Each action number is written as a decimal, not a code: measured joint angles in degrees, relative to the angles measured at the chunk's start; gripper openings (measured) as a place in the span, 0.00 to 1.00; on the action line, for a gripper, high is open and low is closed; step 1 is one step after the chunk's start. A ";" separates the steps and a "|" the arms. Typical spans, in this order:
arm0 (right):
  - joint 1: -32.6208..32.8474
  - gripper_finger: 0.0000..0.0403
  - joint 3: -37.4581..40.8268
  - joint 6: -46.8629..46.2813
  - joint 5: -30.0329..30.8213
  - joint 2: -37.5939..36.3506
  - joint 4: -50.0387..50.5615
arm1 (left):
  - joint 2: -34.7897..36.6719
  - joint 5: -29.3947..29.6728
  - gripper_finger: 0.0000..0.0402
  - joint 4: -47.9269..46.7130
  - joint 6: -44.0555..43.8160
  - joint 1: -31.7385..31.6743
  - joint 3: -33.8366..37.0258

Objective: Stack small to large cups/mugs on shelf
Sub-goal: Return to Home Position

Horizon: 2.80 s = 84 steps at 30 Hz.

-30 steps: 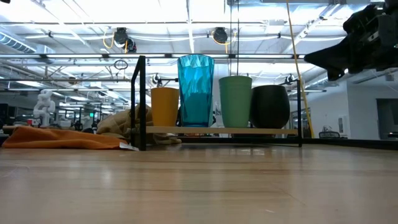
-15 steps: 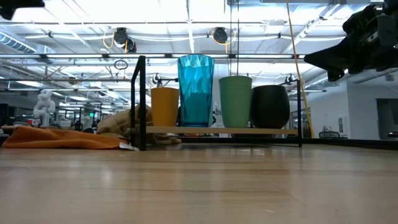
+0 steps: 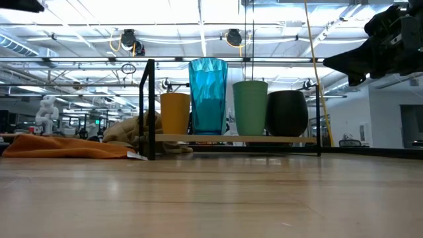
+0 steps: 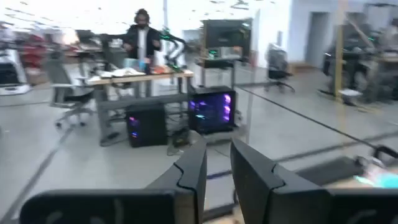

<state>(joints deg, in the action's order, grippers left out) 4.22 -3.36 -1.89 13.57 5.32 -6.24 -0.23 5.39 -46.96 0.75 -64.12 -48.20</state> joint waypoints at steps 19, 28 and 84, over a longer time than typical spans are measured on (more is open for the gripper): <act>-0.04 0.00 0.02 0.90 -0.14 0.00 -0.90 | 0.13 -2.22 0.18 31.09 -9.56 -4.20 29.77; -0.04 0.00 0.02 0.59 -0.16 0.00 -1.07 | -0.22 2.72 0.18 55.84 -7.94 3.31 47.02; -0.08 0.00 0.04 -0.33 3.08 0.02 -0.32 | -11.39 3.57 0.02 51.70 -2.70 68.75 47.57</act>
<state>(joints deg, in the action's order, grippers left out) 4.14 -3.31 -2.22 16.66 5.34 -6.56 -11.62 8.97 4.73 -1.96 4.62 -0.62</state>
